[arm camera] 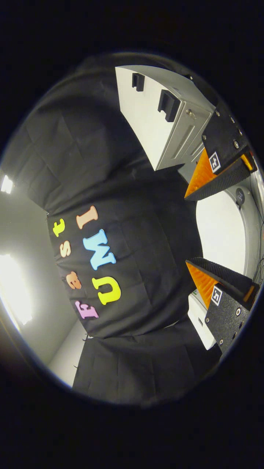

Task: Open the toilet lid.

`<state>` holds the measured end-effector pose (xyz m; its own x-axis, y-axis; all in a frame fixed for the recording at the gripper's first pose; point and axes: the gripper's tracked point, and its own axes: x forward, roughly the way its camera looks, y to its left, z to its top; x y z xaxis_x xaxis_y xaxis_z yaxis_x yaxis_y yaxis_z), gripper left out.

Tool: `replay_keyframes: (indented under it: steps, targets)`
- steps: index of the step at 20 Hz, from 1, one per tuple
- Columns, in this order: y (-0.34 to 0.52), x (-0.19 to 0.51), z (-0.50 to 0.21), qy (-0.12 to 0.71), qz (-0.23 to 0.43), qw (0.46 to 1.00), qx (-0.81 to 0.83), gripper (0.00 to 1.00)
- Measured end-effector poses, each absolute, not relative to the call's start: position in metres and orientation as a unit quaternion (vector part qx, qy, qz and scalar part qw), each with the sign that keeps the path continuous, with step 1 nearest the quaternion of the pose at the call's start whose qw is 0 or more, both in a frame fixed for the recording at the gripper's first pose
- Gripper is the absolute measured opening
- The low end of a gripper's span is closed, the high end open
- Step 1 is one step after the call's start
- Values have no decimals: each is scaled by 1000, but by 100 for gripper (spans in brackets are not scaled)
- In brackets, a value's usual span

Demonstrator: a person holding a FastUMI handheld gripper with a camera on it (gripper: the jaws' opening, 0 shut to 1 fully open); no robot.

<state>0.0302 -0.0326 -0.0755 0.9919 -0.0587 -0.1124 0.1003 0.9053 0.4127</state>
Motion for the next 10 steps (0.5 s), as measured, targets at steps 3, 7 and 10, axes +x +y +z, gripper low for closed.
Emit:
replay_keyframes:
  steps: [3, 7, 10]
  targets:
    - [-37, 34, -93, 58, -44, 963, 260, 96]
    - [-48, 38, -119, 70, -60, 945, 315, 96]
    - [-49, 37, -139, 80, -71, 928, 357, 95]
